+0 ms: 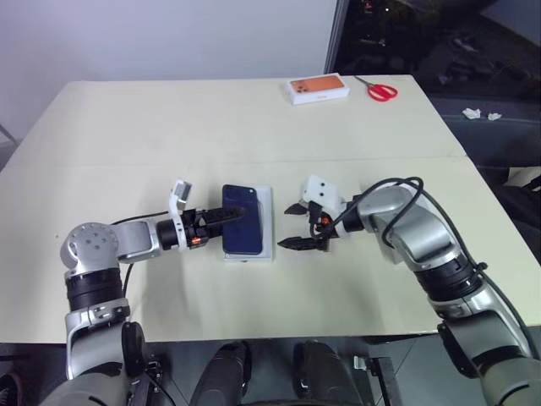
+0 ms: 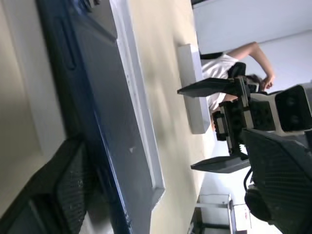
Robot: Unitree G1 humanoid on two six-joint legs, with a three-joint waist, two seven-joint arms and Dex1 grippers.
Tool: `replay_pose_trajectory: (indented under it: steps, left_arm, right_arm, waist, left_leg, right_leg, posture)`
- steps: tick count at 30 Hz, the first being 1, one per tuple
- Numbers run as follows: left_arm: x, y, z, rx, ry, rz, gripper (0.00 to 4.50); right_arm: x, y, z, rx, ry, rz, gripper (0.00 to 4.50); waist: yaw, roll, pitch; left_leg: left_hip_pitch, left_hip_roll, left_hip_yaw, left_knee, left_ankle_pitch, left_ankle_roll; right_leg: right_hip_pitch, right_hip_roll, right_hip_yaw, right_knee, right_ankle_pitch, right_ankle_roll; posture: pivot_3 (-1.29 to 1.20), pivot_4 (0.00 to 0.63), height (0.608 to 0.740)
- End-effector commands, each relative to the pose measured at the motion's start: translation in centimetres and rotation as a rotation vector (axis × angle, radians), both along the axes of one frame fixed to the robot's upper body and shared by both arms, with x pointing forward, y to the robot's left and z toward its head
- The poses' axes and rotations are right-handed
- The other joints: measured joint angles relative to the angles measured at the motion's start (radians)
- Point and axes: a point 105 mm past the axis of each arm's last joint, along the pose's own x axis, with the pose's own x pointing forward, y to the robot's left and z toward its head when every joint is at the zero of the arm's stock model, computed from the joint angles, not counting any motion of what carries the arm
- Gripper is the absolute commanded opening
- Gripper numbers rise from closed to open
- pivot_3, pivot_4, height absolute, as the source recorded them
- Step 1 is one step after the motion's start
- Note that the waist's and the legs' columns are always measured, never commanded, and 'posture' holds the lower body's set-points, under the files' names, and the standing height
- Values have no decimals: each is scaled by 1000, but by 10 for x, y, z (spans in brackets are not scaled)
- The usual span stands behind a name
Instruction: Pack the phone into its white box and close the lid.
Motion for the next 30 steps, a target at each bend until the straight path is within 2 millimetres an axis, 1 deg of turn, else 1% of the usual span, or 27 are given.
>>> replay_pose_trajectory:
  steps: [1, 4, 7, 10, 11, 12, 15, 18, 21, 24, 30]
  left_arm:
    - [0, 3, 10, 34, -46, -8, 4436]
    - [3, 7, 14, 62, -71, 11, 4436]
    - [9, 11, 24, 84, -108, 26, 4436]
    - [13, 11, 33, 79, -127, 31, 4436]
    - [13, 7, 34, 64, -124, 22, 4436]
    - [13, 3, 34, 50, -119, 10, 4436]
    - [10, -9, 25, 70, -109, -18, 4436]
    - [9, -11, 24, 67, -111, -19, 4436]
    - [7, -4, 22, 93, -106, -8, 4436]
    - [0, 6, 21, 124, -109, -7, 4436]
    - [1, 24, 32, 160, -160, 51, 4436]
  right_arm:
    - [3, 6, 11, 10, -58, 18, 4271]
    - [4, 7, 11, 11, -59, 18, 4271]
    - [5, 9, 11, 19, -60, 18, 4271]
    - [6, 12, 11, 24, -60, 20, 4271]
    - [7, 13, 11, 26, -60, 22, 4271]
    - [7, 14, 11, 28, -60, 23, 4271]
    - [8, 15, 11, 30, -63, 24, 4271]
    - [8, 16, 11, 32, -65, 26, 4271]
    - [8, 15, 11, 30, -67, 23, 4271]
    - [8, 13, 11, 26, -67, 19, 4271]
    - [8, 14, 10, 31, -69, 16, 4271]
  waist:
    - [0, 0, 0]
    - [0, 0, 0]
    - [0, 0, 0]
    - [0, 0, 0]
    - [1, 0, 0]
    - [1, 0, 0]
    - [2, 0, 0]
    - [0, 0, 0]
    - [-3, 0, 0]
    - [-4, 0, 0]
    - [1, 0, 0]
  left_leg:
    - [0, 0, 0, 0, 0, 0]
    - [0, 0, 0, 0, 1, -1]
    - [0, 0, 0, 0, 0, -1]
    - [0, 0, 0, 0, 1, -1]
    - [0, 0, 0, 0, 1, -2]
    - [0, 0, 0, 0, 2, -4]
    - [-1, 0, 0, 1, 2, -4]
    - [-1, 0, 0, 1, 2, -3]
    - [-1, 0, 0, 1, 2, -3]
    - [-1, 0, 0, 1, 2, -3]
    - [-1, 0, 0, 2, 2, -3]
  right_leg:
    - [0, 0, 0, 0, 0, 0]
    - [0, 0, 0, 0, 0, 0]
    - [0, 0, 0, 0, 0, 0]
    - [0, 0, 0, 0, 0, 0]
    - [0, 0, 0, 0, 0, 0]
    - [0, 0, 0, 0, 0, 0]
    - [0, 0, 0, 0, 0, 0]
    - [0, 0, 0, 0, 0, 0]
    - [0, 0, 0, 1, 0, 0]
    - [-1, 0, 0, 1, 0, 0]
    - [0, 0, 0, 1, 0, 0]
  posture:
    - [0, 150, 740]
    - [0, 150, 740]
    - [0, 150, 740]
    - [0, 150, 740]
    - [0, 150, 740]
    - [0, 150, 740]
    - [0, 150, 740]
    - [0, 150, 740]
    - [0, 150, 740]
    - [0, 150, 740]
    - [0, 150, 740]
